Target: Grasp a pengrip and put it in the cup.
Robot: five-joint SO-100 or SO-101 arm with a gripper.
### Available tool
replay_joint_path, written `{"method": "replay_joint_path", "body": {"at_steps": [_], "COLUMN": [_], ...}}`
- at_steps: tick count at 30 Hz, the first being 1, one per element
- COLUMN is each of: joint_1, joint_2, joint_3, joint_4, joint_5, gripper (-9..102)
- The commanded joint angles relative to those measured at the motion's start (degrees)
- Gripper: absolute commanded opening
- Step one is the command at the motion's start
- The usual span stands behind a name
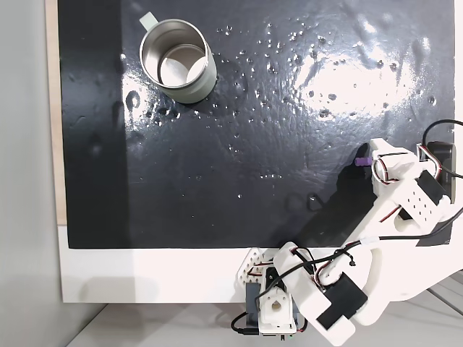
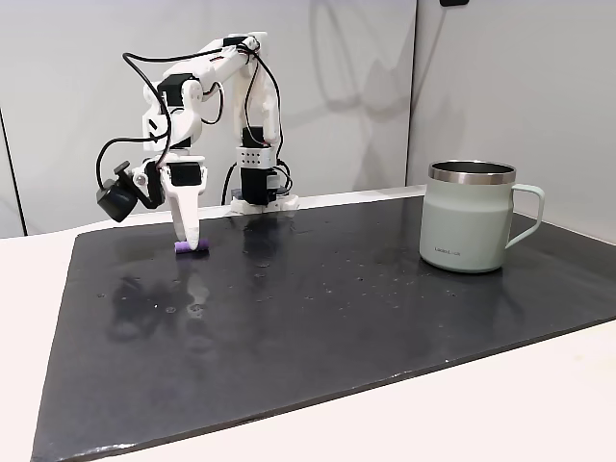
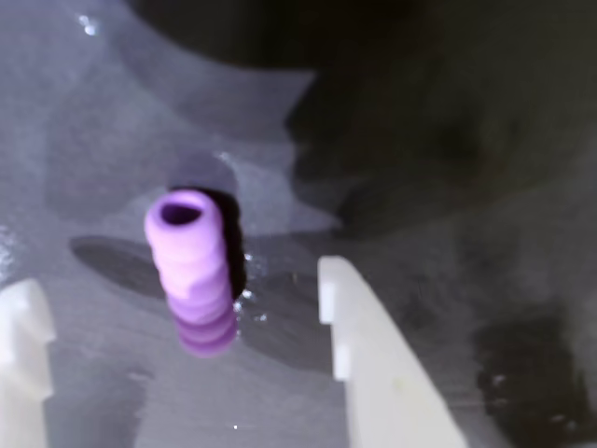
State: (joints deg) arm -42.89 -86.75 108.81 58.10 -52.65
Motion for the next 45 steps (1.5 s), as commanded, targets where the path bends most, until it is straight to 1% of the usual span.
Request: {"method": "replay_joint_path", "body": {"at_steps": [1, 7, 10, 13, 19, 22, 27, 29, 35, 41, 45], "joint_1": [1.85, 3.6, 2.64, 1.41, 0.7, 0.44, 0.09, 0.26, 2.46, 3.25, 3.52], "joint_2": [0.18, 0.35, 0.44, 0.44, 0.53, 0.09, -0.35, -0.79, -5.54, -13.71, -17.4], "joint_3": [-1.67, -0.53, 0.88, 1.58, 2.37, 2.81, 2.2, -0.62, -12.48, -16.52, -22.06], "joint_4": [-1.67, -1.32, -2.02, -2.55, -3.43, -3.43, -2.55, 0.79, 15.73, 23.73, 29.44], "joint_5": [1.49, 2.29, 1.32, 0.09, -0.44, -1.05, -1.23, 0.09, 4.22, 5.27, 6.42], "gripper": [28, 25, 21, 19, 8, 0, 0, 0, 0, 0, 0]}}
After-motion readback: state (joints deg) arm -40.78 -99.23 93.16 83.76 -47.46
